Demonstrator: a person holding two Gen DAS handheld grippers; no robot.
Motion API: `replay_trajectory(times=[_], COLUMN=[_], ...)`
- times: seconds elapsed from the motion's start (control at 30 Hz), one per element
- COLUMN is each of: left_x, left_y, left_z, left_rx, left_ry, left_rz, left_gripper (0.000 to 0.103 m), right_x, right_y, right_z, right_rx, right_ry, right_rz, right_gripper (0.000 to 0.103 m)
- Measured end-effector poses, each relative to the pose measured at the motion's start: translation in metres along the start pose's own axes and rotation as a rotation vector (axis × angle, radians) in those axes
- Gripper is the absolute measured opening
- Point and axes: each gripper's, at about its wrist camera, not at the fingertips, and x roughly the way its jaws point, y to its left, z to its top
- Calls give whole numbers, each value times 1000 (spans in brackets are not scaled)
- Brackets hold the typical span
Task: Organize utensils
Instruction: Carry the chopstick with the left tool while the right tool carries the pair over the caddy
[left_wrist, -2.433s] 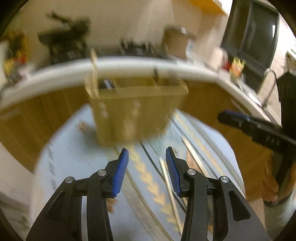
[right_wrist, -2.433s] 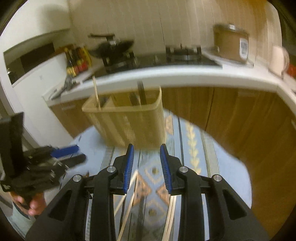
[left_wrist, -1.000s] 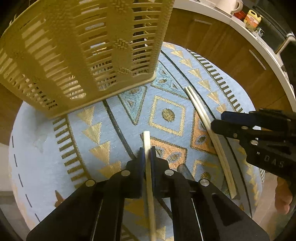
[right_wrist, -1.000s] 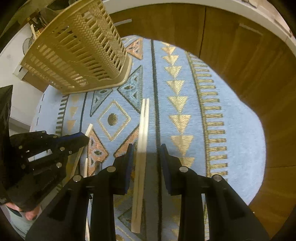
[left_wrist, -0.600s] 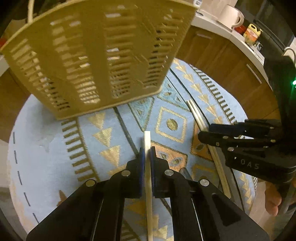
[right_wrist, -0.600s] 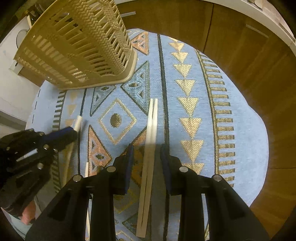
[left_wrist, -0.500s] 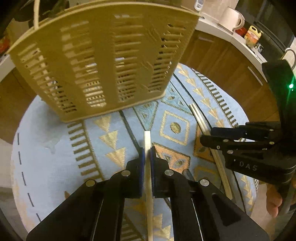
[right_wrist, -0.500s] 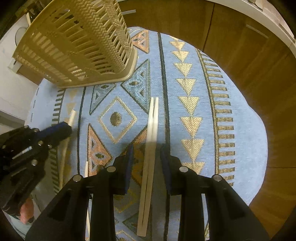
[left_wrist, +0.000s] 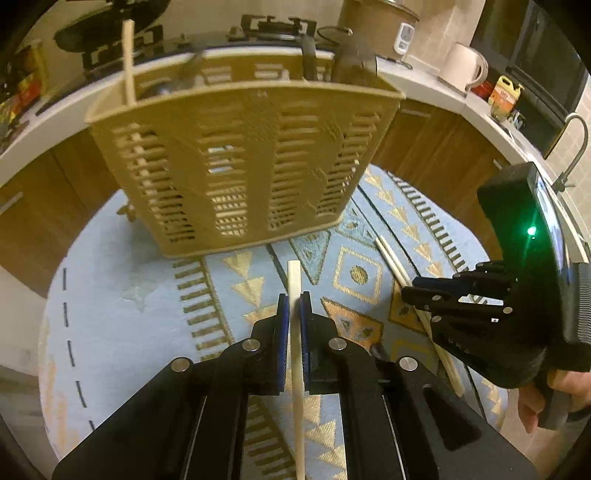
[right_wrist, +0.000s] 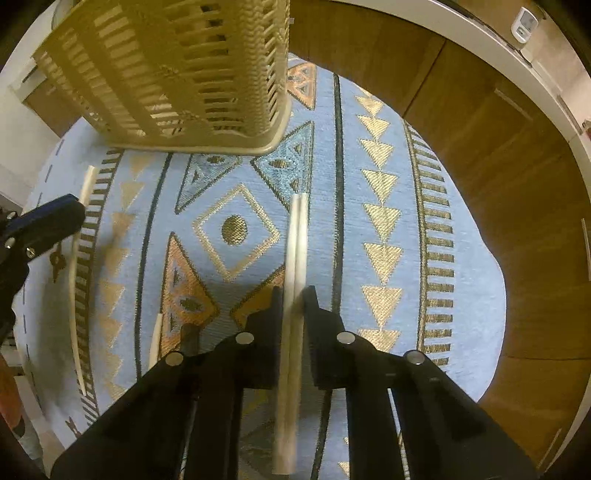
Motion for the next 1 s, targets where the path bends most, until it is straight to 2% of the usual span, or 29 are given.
replay_trajectory(times=[0.17,0.27,0.5,0.73,0.9,1.0], left_x=[-24,-43,-106,-174,-210,-221], left_y=[9,14,9,10,12,13], left_z=[-2,-3,-8,-6,-1,14], left_rx=[-15,-31,-6,-11,-16,-16], left_ry=[-62,-121,-334,-563,-696,-741], left_rz=[-10,-31,-29,-25,-6,2], left_gripper=[4,4,4,4,4,4], right_x=[-38,-67,-131,-187,-214,-228], right_y=[-4,-7,-13,-10,-4,-5], right_z=[-15,-26,-55,-62,-50,-43], right_rx=[25,34,9,-27,-17,-14], right_ry=[-102,-198,-442,-667,-812,-939], right_rz=[58,123,211,220,217,221], right_gripper=[10,10,10,10,10,10])
